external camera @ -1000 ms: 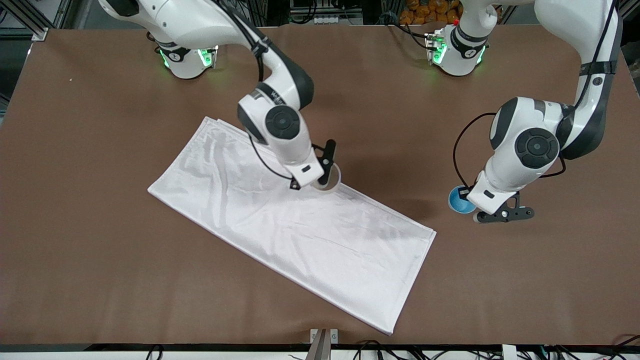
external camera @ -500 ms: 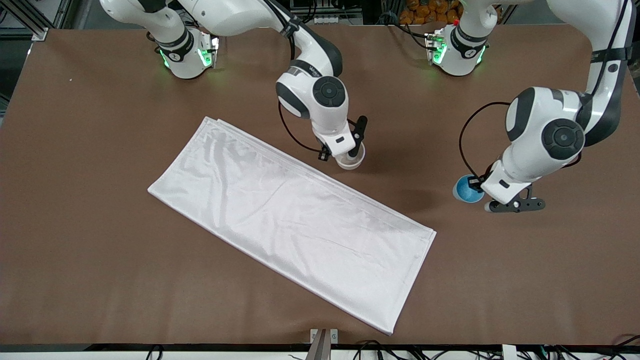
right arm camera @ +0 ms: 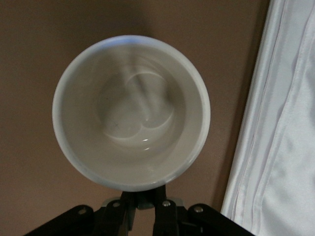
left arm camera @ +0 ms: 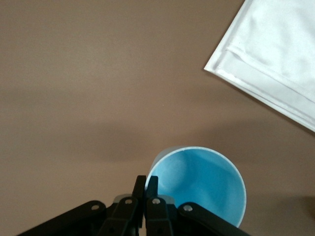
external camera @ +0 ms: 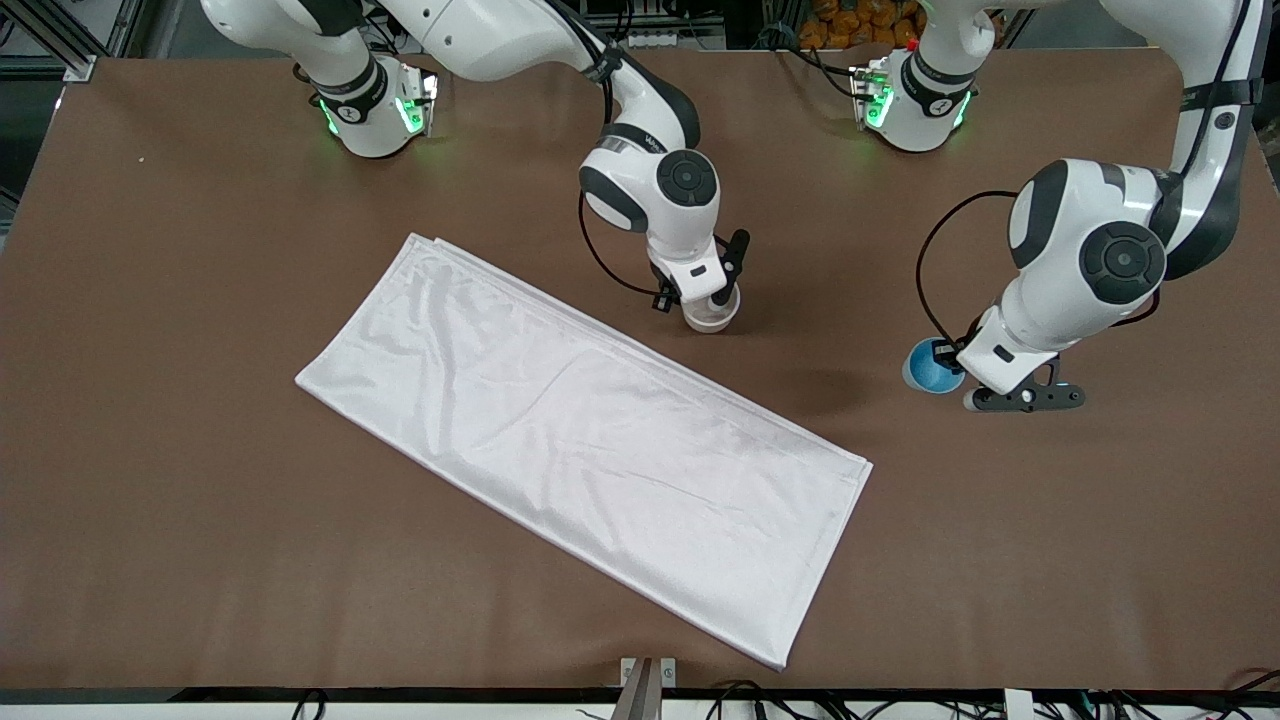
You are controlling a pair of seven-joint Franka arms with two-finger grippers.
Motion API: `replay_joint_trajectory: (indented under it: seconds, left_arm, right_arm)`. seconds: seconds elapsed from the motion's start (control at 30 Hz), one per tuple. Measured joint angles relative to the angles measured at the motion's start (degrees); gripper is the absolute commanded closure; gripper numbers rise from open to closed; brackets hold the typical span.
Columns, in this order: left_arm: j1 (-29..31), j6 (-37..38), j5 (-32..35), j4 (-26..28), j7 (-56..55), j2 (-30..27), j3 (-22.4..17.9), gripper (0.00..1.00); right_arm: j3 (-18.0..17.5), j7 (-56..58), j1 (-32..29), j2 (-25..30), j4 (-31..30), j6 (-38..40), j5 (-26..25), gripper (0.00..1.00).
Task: Place blue cup into white mug on table
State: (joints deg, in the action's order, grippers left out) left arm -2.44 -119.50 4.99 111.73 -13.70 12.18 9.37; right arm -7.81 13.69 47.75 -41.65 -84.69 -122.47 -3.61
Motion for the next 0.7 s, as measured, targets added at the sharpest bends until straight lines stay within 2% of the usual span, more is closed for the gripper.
replay_joint_trajectory:
  seconds: [0.07,0.1,0.13,0.4,0.7]
  left_arm:
    - [0.0,0.3,0.0,0.0,0.0,0.0,0.0,1.00]
    - [0.0,0.4,0.0,0.0,0.0,0.0,0.0,1.00]
    - [0.0,0.5,0.0,0.0,0.0,0.0,0.0,1.00]
    - [0.0,0.7,-0.4,0.0,0.0,-0.1,0.0,1.00]
    - [0.0,1.7,-4.2,0.0,-1.0,-0.8,1.3,1.00]
  right_arm:
    - [0.1,-0.5,0.0,-0.1,0.0,-0.1,0.0,0.41]
    - [0.2,-0.9,0.0,-0.2,0.0,-0.2,0.0,0.11]
    - [0.2,-1.5,0.0,-0.2,0.0,-0.3,0.0,0.00]
    - [0.2,-5.3,0.0,-0.3,0.2,-0.7,0.0,0.00]
    - [0.1,-5.6,0.0,0.3,0.8,0.4,0.0,0.00]
